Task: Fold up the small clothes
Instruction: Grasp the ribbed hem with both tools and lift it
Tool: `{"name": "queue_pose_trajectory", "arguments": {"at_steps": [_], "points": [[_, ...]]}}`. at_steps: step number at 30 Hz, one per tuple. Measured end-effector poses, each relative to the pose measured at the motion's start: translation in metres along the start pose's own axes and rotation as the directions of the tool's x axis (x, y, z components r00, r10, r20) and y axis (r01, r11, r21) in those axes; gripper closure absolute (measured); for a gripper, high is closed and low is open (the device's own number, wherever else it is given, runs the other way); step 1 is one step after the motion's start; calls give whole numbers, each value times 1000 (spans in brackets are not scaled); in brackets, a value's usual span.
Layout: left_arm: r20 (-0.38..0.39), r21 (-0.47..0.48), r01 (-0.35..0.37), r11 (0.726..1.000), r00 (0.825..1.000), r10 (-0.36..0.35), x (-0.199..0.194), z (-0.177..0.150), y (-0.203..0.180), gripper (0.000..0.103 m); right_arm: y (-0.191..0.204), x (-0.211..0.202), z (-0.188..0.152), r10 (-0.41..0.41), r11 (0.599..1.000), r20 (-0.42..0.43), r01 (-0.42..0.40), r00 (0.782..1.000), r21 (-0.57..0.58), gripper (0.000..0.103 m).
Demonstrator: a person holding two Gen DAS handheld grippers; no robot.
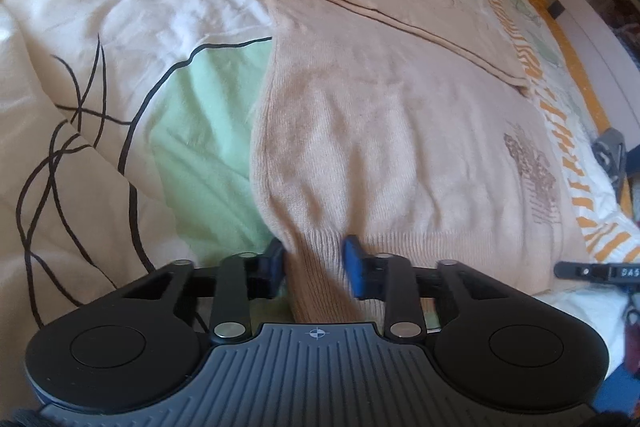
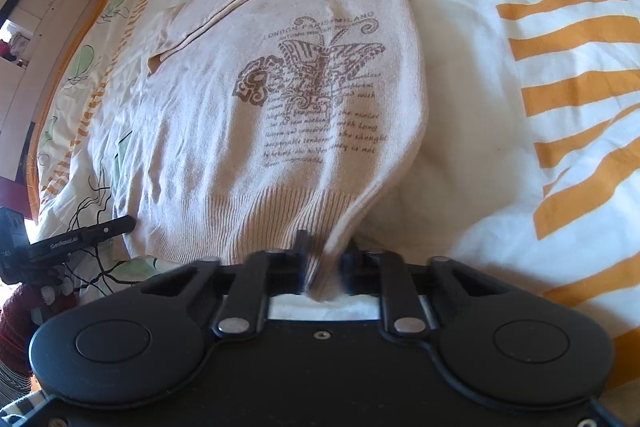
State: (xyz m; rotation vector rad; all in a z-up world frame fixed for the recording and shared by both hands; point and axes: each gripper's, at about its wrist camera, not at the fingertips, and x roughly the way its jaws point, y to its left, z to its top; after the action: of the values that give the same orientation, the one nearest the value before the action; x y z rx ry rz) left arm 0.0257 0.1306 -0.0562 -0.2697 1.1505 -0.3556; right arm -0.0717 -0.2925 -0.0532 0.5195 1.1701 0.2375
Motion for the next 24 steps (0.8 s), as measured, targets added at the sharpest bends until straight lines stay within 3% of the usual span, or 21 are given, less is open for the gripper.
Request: {"name": "queue_pose_trajectory", "arguments": {"at_steps": [2, 6, 11, 17, 24], "points": [[15, -44, 44, 998, 999, -43, -3, 0, 6, 93, 2, -5, 0, 18, 1000, 24, -18, 1000, -10, 90], [80, -60, 88, 994, 993, -84, -15, 0, 3, 94, 1, -21, 3, 106, 994, 116, -107, 988, 6, 90], [177, -69, 168, 983, 972, -154, -35, 17, -6, 94, 2, -39, 21, 182, 982, 225, -186, 957, 1, 90], [280, -40, 208, 977, 941, -189, -47, 64, -20, 94, 7, -53, 67, 251, 966, 348, -258, 903, -27, 90], [389, -53, 199, 979, 906, -163, -38, 138, -17, 94, -1, -43, 144, 254, 963, 455, -269, 853, -33, 90]]}}
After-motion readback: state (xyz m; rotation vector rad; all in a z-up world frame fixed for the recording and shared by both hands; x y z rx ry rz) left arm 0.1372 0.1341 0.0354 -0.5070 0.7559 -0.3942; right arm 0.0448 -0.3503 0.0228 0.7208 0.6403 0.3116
